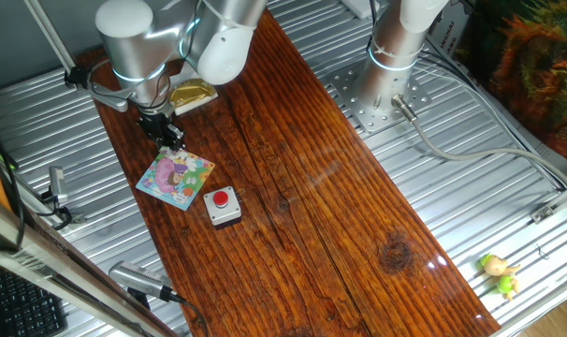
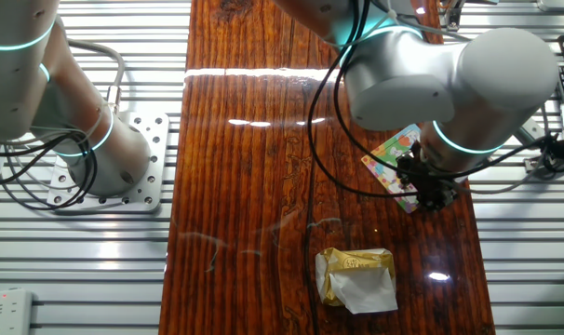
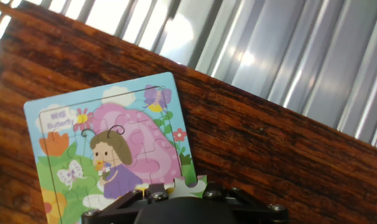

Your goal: Assemble one piece of a puzzle

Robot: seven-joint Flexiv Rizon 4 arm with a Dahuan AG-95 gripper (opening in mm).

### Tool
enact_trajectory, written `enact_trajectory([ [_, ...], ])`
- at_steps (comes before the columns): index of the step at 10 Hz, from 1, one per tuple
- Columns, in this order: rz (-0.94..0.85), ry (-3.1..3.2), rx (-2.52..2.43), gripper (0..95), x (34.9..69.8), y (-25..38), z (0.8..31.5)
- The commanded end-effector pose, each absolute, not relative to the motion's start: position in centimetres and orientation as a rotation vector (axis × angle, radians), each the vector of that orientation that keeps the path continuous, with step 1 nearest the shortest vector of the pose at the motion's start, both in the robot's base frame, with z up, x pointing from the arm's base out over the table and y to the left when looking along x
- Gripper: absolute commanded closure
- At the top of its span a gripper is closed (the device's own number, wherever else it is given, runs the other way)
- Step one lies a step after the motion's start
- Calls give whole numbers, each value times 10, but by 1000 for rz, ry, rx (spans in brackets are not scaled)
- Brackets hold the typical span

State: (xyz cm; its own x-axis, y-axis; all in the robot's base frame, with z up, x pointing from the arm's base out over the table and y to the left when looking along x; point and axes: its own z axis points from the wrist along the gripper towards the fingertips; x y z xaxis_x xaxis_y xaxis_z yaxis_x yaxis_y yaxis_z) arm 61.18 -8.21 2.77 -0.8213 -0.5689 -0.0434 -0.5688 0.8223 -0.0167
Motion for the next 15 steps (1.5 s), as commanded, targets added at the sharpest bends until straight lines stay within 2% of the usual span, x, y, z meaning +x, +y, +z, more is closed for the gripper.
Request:
enact_trajectory([
  [1, 10, 2955, -909, 950, 613, -80, 27],
  [15, 21, 2972, -858, 950, 611, -71, 21],
])
